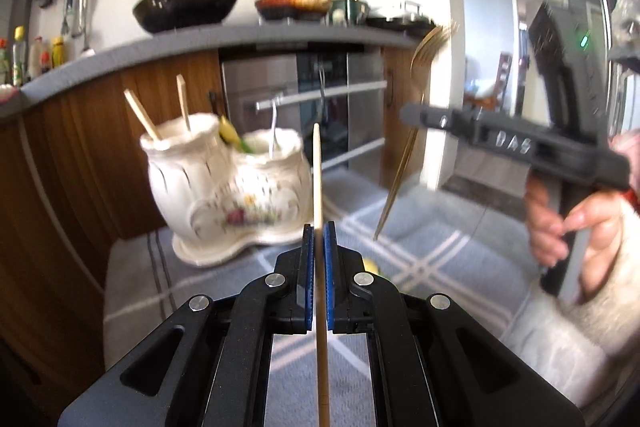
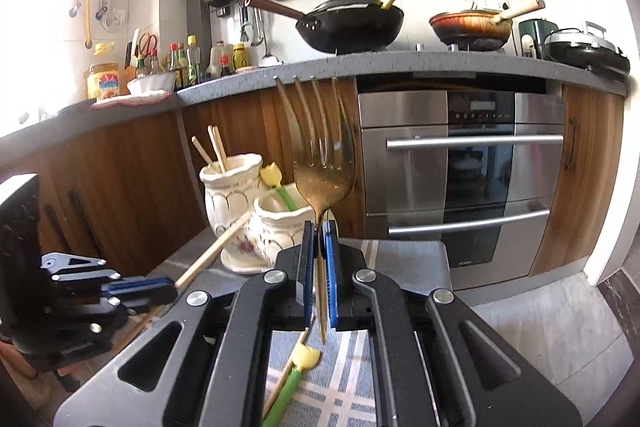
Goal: Organize utensils
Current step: 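Lift the chopstick and gold fork and lower them into the ceramic holder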
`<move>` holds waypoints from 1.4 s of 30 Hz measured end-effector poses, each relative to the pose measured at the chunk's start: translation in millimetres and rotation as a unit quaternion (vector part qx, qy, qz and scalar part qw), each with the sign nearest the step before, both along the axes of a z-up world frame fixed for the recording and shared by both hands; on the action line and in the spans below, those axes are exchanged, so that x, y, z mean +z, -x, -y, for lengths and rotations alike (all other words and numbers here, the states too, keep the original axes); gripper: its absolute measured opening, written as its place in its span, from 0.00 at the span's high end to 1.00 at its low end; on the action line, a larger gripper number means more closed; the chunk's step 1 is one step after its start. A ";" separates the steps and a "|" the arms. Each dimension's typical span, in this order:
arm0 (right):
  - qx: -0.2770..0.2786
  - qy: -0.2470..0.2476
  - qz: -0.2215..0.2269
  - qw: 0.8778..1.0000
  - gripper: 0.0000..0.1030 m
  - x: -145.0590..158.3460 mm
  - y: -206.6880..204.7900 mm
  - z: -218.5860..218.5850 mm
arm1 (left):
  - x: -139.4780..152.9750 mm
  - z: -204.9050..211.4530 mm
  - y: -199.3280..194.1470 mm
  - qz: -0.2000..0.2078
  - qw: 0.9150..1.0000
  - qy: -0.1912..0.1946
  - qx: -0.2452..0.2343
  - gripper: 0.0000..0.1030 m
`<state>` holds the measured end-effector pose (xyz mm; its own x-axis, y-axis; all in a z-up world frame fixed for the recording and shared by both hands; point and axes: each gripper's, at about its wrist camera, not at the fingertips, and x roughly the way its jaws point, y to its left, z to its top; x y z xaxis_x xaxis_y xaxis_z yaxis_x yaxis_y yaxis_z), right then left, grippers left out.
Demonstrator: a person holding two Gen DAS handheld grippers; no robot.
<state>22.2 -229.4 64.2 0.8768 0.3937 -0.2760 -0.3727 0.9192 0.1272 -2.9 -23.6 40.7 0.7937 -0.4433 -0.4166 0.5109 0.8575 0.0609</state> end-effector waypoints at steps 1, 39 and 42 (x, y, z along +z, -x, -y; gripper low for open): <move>0.000 0.000 0.002 1.000 0.95 2.9 -1.0 -1.1 | 5.1 -3.3 1.7 0.012 1.000 0.008 -0.001 0.95; 0.036 -0.090 0.104 0.990 0.96 79.8 -79.7 -48.4 | 73.5 -90.7 -130.4 0.158 0.956 0.236 0.072 0.95; 0.033 -0.089 0.104 0.990 0.96 77.2 -85.5 -48.1 | 75.8 -85.5 -145.4 0.162 0.955 0.237 0.070 0.95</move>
<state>107.6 -181.4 141.4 0.8785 0.4775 -0.0132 -0.4656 0.8621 0.1999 142.5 62.0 116.4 0.9125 -0.4006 0.0825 0.4088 0.8869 -0.2150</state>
